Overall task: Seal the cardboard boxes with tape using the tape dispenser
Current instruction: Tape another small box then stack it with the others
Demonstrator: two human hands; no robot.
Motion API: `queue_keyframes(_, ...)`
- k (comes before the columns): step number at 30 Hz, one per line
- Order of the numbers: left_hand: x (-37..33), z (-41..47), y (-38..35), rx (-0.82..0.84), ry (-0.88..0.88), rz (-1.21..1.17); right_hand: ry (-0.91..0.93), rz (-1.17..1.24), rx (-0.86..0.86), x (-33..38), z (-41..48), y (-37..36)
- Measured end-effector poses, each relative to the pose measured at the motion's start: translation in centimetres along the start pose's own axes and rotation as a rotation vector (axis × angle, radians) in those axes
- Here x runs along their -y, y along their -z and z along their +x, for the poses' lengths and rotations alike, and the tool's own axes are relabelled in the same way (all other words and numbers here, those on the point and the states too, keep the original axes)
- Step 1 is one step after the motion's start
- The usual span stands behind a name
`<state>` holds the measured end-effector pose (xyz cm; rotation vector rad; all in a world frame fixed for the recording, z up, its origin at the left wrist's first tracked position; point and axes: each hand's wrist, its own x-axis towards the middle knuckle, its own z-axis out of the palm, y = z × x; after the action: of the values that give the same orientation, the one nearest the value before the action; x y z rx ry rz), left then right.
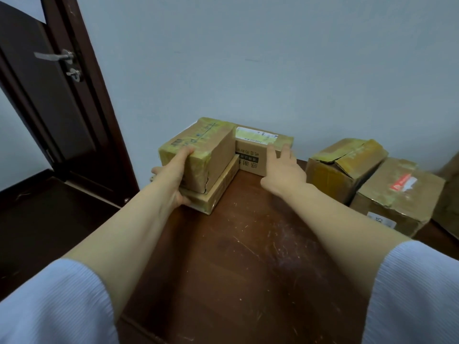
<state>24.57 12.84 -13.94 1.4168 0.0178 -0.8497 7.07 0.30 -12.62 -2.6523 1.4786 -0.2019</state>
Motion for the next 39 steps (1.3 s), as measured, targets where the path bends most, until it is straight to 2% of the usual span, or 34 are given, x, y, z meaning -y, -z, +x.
queue_keyframes(6,0.0,-4.5,-1.9,-0.132,-0.074,0.106,0.108,0.01,-0.103,-1.2,-3.6,1.9)
queue_keyframes(10,1.3,-8.1,-3.4,-0.249,-0.291,0.362,0.155,0.009,-0.146,-2.3,-6.2,2.7)
queue_keyframes(12,2.3,-9.9,-4.7,-0.247,-0.425,0.47,0.168,0.01,-0.168,-3.1,-7.4,3.1)
queue_keyframes(19,6.1,-14.6,-10.0,0.056,-0.758,0.725,0.168,0.018,-0.266,-7.4,-11.7,4.5)
queue_keyframes(23,7.8,-15.3,-13.1,0.208,-0.794,0.875,0.138,0.004,-0.355,-11.2,-13.7,4.7)
queue_keyframes(27,8.5,-15.3,-15.6,0.258,-0.806,0.977,0.052,-0.06,-0.36,-15.0,-14.6,4.4)
queue_keyframes(31,9.4,-15.0,-17.9,0.343,-0.914,1.102,-0.032,-0.091,-0.291,-17.1,-14.5,3.8)
queue_keyframes(35,10.2,-14.4,-19.8,0.392,-1.014,1.19,-0.099,0.053,-0.163,-18.5,-13.7,3.0)
queue_keyframes(39,11.7,-14.9,-20.1,0.381,-1.174,1.072,-0.072,0.19,-0.181,-19.3,-13.8,2.4)
